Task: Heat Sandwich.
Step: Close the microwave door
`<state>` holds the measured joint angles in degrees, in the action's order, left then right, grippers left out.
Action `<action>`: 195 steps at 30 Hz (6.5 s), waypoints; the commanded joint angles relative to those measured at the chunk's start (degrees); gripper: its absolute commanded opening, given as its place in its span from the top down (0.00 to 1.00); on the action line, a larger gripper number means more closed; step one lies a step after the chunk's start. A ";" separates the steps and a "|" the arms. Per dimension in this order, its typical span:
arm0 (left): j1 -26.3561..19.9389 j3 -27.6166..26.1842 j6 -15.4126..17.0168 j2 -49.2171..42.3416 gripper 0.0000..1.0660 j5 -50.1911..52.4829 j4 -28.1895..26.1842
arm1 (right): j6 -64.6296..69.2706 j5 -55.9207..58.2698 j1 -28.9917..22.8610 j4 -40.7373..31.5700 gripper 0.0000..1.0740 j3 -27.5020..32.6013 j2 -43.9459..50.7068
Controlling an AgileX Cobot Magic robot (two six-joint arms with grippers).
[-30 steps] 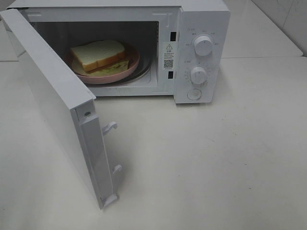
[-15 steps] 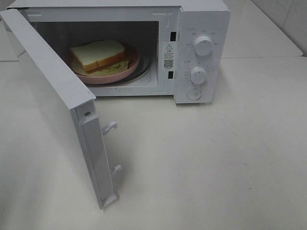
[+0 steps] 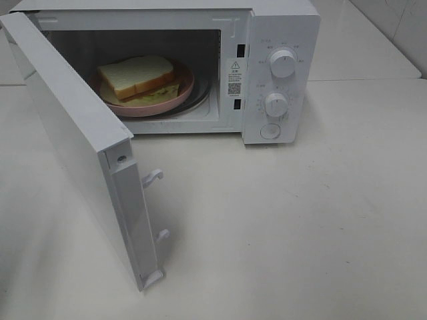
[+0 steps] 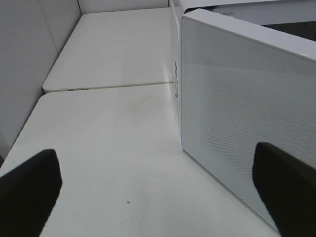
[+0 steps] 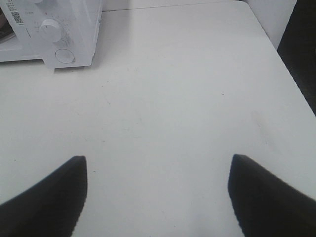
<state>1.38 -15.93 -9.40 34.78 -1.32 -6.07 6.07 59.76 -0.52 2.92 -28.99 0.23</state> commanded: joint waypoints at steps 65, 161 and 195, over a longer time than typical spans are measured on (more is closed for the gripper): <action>9.45 -2.46 25.90 40.74 1.00 45.95 42.97 | -0.17 -0.29 0.46 -0.34 0.29 0.11 1.55; 39.76 -42.17 -8.71 76.89 1.00 36.67 -20.86 | -0.17 -0.29 0.46 -0.46 0.30 0.11 1.55; 39.53 -39.71 -3.67 57.30 0.06 -32.66 -4.07 | -0.17 -0.29 0.46 -0.52 0.30 0.11 1.55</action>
<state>40.97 -55.35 -13.64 93.74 -31.97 -12.32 6.07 59.70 -0.52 2.69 -28.99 0.23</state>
